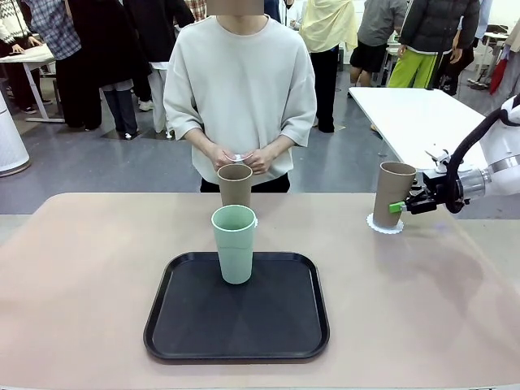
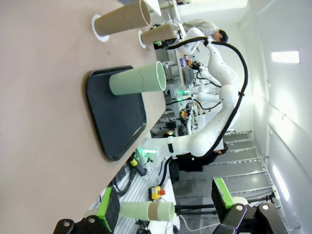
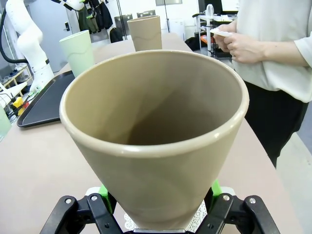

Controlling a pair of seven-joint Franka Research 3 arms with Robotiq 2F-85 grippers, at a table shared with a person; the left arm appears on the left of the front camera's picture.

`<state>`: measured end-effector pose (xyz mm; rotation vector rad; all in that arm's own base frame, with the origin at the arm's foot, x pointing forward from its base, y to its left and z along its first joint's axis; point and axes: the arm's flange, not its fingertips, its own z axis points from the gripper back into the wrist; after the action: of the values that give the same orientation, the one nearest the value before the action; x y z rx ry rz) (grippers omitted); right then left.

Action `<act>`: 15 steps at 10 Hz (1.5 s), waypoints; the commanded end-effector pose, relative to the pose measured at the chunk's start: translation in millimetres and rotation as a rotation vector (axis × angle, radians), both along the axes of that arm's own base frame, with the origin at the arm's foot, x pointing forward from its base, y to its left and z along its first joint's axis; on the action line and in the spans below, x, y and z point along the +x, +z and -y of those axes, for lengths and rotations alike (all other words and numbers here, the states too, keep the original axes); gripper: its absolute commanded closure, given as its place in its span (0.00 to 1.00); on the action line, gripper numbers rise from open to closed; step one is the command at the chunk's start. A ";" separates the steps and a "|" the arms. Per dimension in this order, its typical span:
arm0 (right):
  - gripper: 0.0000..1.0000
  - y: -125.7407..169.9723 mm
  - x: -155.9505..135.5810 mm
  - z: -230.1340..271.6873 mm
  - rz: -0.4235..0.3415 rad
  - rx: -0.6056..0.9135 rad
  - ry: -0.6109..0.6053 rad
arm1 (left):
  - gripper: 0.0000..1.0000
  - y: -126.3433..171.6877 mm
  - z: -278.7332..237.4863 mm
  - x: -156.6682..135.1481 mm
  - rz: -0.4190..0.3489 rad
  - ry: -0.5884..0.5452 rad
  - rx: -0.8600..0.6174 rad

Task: Place coasters on the table and set cups on them.
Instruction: Take one Reusable plastic cup from the Flat Tray and place it on a coaster set by the human.

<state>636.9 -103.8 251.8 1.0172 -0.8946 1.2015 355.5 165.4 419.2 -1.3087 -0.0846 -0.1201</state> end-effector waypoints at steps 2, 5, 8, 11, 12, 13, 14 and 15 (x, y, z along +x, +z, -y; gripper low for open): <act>0.18 -4.5 2.8 4.5 -0.028 0.003 0.008 | 0.00 1.8 -1.0 -1.7 0.006 -0.001 -0.009; 0.18 -6.8 3.7 5.3 -0.029 0.001 0.010 | 0.00 1.8 -1.0 -1.7 0.006 -0.001 -0.009; 0.18 -8.2 1.8 3.4 -0.027 -0.018 0.018 | 0.00 1.8 -1.0 -1.7 0.006 -0.001 -0.009; 0.00 -9.1 0.5 1.5 -0.032 -0.033 0.039 | 0.00 1.8 -1.0 -1.7 0.006 -0.001 -0.009; 0.00 -9.4 0.5 1.0 -0.034 -0.036 0.043 | 0.00 1.8 -1.0 -1.7 0.006 -0.001 -0.009; 0.00 -9.4 0.9 0.6 -0.034 -0.037 0.043 | 0.00 1.8 -1.0 -1.7 0.006 -0.001 -0.009; 0.00 -9.7 0.7 -0.3 -0.035 -0.039 0.042 | 0.00 1.8 -1.0 -1.7 0.006 -0.001 -0.009; 0.00 -10.4 1.1 -0.8 -0.035 -0.045 0.036 | 0.00 1.8 -1.0 -1.7 0.006 -0.001 -0.009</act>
<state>632.5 -104.1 240.7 1.0292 -0.8508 1.2187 355.5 165.4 419.2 -1.3087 -0.0846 -0.1201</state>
